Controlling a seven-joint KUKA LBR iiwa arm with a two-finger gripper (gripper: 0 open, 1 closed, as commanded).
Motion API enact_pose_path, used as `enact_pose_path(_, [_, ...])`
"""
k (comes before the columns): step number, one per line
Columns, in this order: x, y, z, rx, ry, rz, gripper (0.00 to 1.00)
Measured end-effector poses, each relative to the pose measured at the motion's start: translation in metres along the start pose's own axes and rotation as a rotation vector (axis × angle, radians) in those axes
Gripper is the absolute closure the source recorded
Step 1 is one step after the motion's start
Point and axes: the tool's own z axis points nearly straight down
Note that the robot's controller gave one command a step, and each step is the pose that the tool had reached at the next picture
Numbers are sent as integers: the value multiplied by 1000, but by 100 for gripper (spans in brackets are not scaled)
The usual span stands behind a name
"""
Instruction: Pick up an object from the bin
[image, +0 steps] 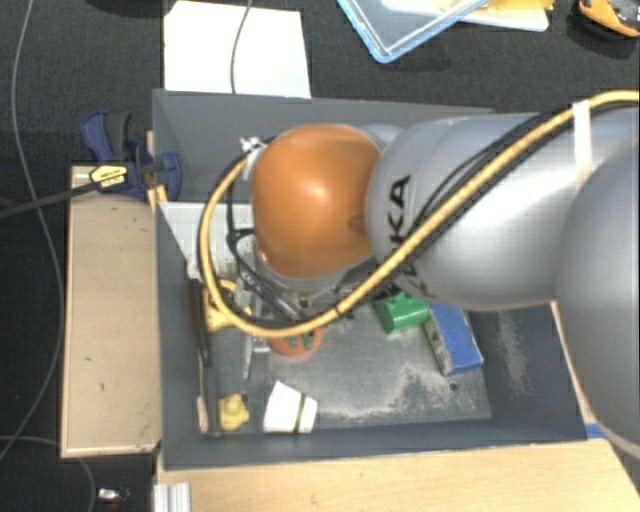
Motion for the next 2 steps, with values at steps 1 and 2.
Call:
enact_pose_path(1, [-2,-2,-5,-2,-7,6,0])
enact_pose_path(2, [-30,-10,53,-4,-9,109,0])
